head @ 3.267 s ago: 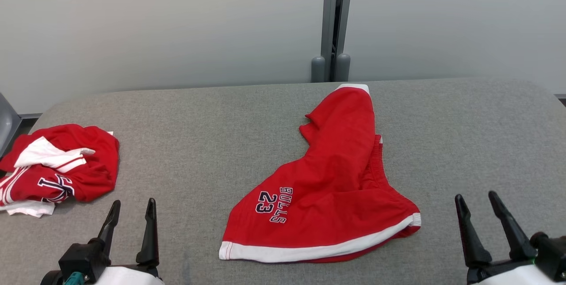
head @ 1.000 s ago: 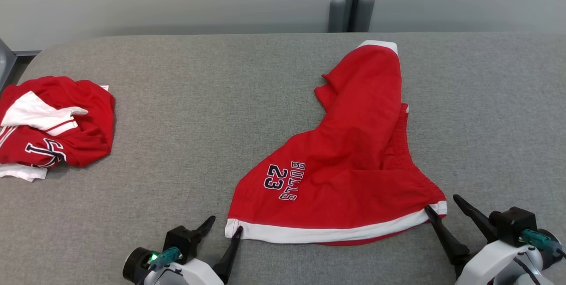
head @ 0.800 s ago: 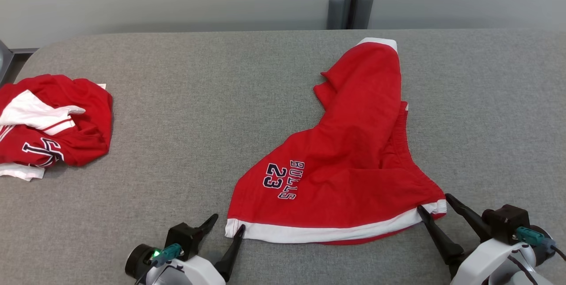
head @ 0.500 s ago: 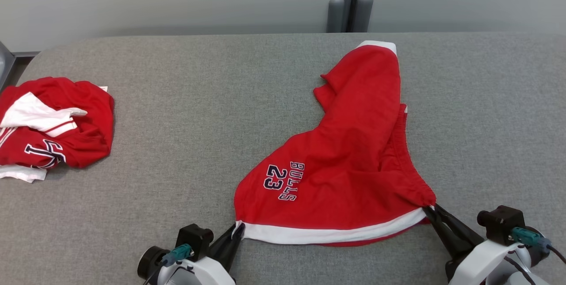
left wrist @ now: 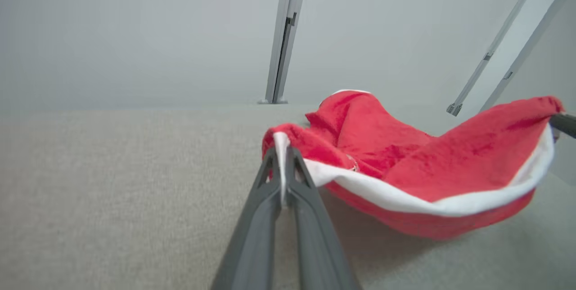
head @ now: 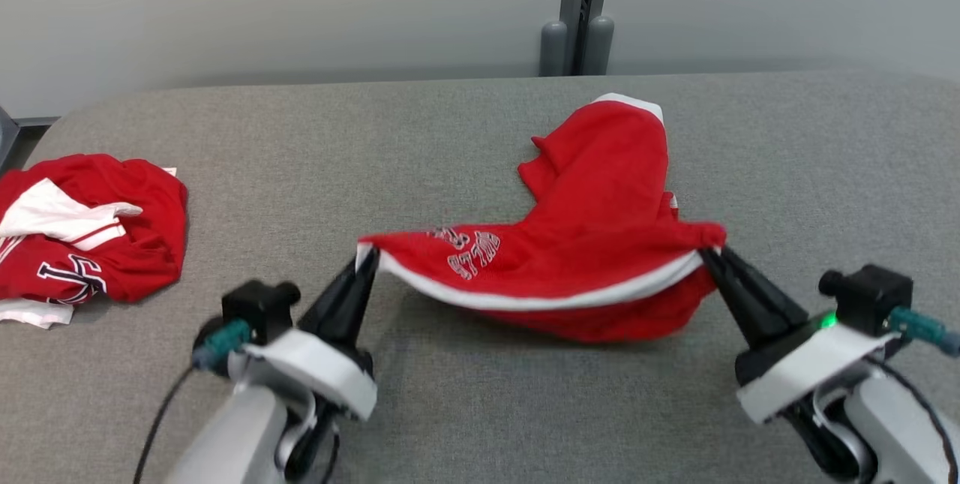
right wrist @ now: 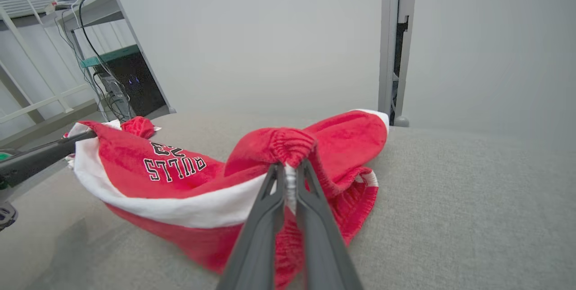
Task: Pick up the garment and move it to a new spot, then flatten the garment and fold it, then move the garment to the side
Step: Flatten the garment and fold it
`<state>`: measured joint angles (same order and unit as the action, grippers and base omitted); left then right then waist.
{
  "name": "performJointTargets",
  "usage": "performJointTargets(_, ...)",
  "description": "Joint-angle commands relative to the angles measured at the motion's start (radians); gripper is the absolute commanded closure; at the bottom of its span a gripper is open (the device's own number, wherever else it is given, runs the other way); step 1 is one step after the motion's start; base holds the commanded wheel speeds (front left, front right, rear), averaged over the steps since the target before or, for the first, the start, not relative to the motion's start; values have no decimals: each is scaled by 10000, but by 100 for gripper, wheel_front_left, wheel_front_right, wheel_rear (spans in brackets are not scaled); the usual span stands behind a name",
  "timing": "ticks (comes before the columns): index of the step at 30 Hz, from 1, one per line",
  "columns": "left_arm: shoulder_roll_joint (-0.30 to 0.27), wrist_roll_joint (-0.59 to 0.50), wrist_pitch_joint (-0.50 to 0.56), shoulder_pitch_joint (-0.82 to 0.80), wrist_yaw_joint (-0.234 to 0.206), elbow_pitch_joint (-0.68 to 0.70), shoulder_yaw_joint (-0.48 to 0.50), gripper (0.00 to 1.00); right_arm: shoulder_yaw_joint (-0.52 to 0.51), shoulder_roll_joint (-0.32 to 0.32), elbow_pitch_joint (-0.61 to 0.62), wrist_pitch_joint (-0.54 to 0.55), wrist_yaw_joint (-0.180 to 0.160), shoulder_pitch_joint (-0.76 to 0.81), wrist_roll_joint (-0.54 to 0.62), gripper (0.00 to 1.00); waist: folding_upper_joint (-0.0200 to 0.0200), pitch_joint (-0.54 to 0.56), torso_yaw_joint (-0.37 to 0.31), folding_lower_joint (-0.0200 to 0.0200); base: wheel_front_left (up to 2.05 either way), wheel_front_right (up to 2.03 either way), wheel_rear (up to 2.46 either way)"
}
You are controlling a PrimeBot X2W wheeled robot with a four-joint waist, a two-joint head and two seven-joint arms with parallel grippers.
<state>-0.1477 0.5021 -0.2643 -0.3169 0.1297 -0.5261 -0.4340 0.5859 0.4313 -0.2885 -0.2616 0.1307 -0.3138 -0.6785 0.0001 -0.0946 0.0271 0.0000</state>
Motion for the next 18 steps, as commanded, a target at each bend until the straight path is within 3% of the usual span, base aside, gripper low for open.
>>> performJointTargets(1, -143, 52, 5, -536, 10, 99, 18, 100, -102, -27, 43, -51, 3, -344, -139, 100, -1, -136, -49, 0, 0, 0, 0)
performJointTargets(9, -533, 740, 1204, -5236, 10, 179, 61, 100, -663, -511, -905, -18, 3, -4258, -1235, 100, -1, -1816, -362, 0, 0, 0, 0)
performJointTargets(18, -493, 744, 1970, -11013, 10, -1439, 381, 100, -687, -623, -2888, 705, 3, -9982, -1909, 100, -1, -3968, -694, 0, 0, 0, 0)
